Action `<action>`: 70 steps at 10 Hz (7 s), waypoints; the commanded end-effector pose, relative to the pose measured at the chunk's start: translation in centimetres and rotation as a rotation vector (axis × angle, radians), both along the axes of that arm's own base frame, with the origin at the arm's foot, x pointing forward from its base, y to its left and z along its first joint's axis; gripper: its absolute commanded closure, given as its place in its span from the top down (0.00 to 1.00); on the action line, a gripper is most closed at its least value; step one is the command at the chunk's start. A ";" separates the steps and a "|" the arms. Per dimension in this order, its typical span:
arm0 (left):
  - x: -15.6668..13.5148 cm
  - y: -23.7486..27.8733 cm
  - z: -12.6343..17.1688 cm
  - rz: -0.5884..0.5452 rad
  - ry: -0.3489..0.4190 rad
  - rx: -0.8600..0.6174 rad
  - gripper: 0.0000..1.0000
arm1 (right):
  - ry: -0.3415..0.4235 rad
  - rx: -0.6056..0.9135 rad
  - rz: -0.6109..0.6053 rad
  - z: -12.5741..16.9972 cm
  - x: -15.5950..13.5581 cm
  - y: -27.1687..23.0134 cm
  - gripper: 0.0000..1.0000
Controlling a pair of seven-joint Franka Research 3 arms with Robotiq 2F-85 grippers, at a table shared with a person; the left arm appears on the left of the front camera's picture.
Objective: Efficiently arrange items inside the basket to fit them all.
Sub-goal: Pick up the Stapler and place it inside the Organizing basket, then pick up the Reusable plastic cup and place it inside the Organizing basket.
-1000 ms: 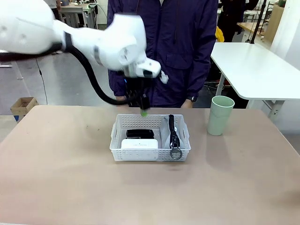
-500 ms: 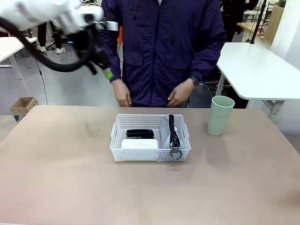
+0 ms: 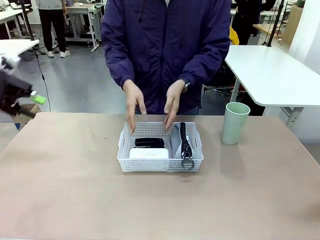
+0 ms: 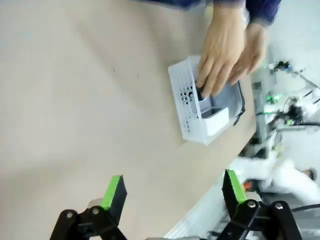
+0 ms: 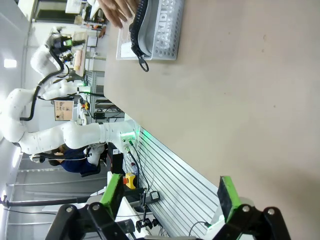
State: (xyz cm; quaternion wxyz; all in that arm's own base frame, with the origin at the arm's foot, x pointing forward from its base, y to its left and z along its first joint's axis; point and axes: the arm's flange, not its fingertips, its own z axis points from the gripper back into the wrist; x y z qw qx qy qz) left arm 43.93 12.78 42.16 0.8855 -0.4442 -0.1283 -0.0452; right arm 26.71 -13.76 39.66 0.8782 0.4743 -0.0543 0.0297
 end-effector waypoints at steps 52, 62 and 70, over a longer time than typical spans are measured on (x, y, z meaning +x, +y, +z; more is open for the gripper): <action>-2.1 4.9 -6.8 0.176 0.033 -0.261 1.00 | -1.269 -0.171 0.232 -19.8 24.0 11.7 1.00; -2.1 4.9 -6.8 0.176 0.033 -0.261 1.00 | -1.355 0.000 0.131 -16.8 24.4 12.1 1.00; -2.1 4.9 -6.8 0.176 0.033 -0.261 1.00 | -1.339 0.042 0.195 -14.8 25.2 12.1 0.44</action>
